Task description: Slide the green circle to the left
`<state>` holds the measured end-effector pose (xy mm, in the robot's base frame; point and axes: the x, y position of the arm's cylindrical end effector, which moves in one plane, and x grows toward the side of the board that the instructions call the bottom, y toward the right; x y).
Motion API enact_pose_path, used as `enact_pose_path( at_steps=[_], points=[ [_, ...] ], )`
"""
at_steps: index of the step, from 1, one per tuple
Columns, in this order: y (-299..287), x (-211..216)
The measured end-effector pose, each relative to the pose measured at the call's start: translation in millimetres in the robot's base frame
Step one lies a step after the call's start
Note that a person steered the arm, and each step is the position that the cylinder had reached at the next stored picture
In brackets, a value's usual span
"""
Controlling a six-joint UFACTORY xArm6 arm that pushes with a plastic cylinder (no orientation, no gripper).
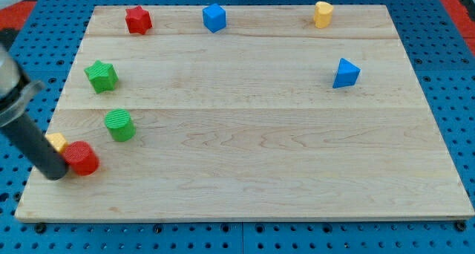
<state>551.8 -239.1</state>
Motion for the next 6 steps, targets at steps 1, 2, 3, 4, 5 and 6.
enact_pose_path(
  at_steps=[1, 2, 3, 4, 5, 6],
  points=[
    [48.0, -5.8],
    [156.0, -15.4],
    [203.2, -14.5],
    [143.7, -51.2],
    [129.8, -79.0],
    [82.1, -76.7]
  ],
)
